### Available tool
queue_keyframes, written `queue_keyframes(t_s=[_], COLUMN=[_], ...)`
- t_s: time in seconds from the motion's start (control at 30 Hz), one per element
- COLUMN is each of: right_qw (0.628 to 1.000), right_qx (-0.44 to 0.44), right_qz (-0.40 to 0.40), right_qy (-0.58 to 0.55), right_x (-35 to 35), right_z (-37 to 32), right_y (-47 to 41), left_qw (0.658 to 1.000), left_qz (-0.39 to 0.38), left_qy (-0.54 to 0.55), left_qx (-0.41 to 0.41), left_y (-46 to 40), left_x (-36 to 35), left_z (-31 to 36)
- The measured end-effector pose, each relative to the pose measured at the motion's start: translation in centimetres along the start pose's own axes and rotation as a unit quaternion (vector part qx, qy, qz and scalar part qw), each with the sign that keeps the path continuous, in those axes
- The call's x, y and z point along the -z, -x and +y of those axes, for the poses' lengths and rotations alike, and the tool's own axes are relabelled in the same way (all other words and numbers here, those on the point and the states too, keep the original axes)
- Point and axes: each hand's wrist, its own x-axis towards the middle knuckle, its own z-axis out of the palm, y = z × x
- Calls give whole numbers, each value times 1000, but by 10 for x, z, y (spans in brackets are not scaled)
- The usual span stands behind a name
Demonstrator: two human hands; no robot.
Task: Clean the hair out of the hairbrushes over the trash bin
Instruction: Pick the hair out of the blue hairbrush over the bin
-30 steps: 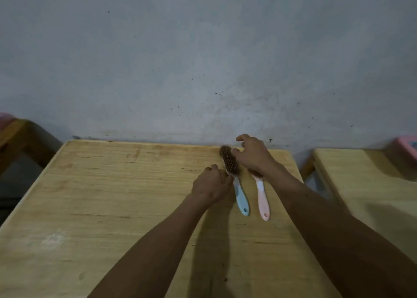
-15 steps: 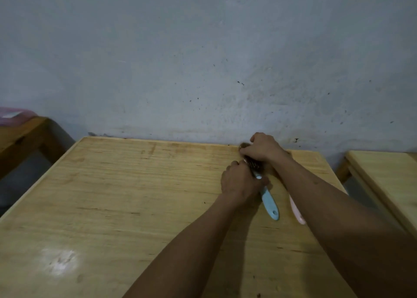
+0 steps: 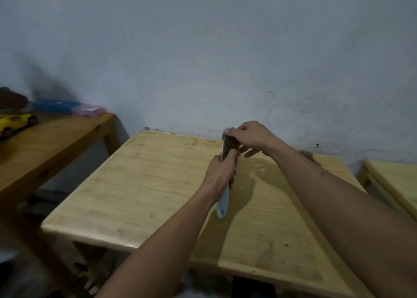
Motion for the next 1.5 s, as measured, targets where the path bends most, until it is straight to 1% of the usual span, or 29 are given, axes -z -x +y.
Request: queue_keyframes(t_s=[0.07, 0.2, 0.3, 0.4, 0.53, 0.67, 0.77, 0.87, 0.93, 1.0, 1.07, 1.23, 1.4, 1.5], right_qw=[1000, 998, 991, 978, 943, 899, 866, 839, 820, 802, 790, 797, 808, 818], right_qx=[18, 53, 94, 141, 217, 303, 346, 360, 364, 361, 367, 367, 325, 315], right_qz=[-9, -44, -91, -152, -250, -309, -349, -394, -424, -457, -472, -466, -485, -473], right_qy=[5, -8, -17, -2, 41, 70, 85, 106, 126, 131, 136, 116, 75, 89], right_x=[-22, -68, -103, -139, -185, -230, -265, -302, -327, -351, -373, -412, -423, -424], right_z=[-18, -52, -72, -88, -108, -133, -154, -166, -170, -167, -160, -128, -89, -69], right_y=[7, 20, 34, 49, 68, 84, 98, 116, 132, 145, 155, 174, 180, 179], left_qw=[999, 986, 971, 951, 914, 869, 839, 796, 773, 764, 755, 738, 718, 714], left_qz=[46, 131, 184, 225, 287, 332, 355, 384, 412, 425, 431, 435, 429, 414], left_qy=[-13, -100, -152, -209, -285, -366, -410, -463, -472, -470, -474, -478, -504, -522], left_qx=[-4, -30, -34, -31, -11, 20, 37, 69, 99, 122, 140, 195, 213, 215], left_y=[14, 39, 62, 92, 138, 186, 223, 254, 273, 291, 305, 327, 345, 351], left_x=[31, 94, 137, 175, 227, 272, 300, 323, 336, 342, 346, 339, 325, 314], left_z=[-1, -8, -15, -26, -45, -65, -82, -105, -121, -137, -152, -191, -215, -227])
